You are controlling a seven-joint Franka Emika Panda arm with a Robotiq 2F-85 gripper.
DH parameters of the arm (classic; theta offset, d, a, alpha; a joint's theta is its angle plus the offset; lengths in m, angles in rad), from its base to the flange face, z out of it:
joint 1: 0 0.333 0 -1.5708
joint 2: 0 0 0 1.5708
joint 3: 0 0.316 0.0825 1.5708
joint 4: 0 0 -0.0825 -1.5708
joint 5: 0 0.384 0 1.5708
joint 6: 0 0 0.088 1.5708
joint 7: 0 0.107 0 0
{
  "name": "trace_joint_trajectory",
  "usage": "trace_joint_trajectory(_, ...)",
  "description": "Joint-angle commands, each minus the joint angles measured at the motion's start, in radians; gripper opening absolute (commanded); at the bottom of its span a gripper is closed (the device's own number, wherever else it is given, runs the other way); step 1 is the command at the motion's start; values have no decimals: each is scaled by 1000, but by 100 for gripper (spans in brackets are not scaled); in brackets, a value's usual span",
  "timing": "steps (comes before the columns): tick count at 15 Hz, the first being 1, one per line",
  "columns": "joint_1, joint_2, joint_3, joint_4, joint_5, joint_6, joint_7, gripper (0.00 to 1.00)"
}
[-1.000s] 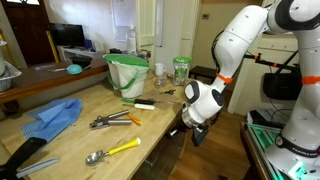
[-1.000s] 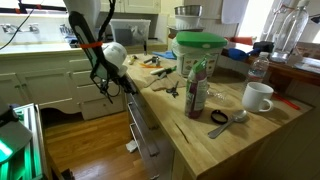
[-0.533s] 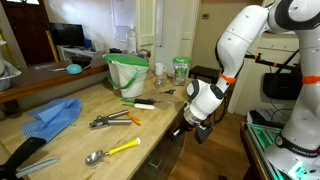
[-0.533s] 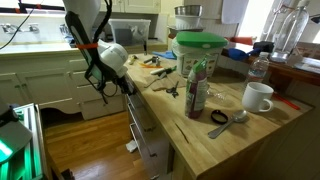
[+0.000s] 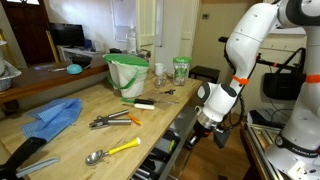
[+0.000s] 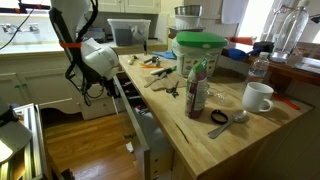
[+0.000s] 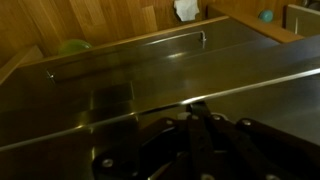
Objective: Open the topmost drawer.
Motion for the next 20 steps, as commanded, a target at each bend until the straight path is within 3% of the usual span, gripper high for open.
trace_joint_trajectory(1,36,-33,-11,-65,44,39,-19,0)
trace_joint_trajectory(11,121,-259,-50,-219,123,26,-99,0)
trace_joint_trajectory(16,125,-386,-57,-330,240,84,-221,0)
trace_joint_trajectory(17,125,-317,-54,-256,170,109,-144,0)
trace_joint_trajectory(20,107,-369,-63,-259,140,208,-86,0)
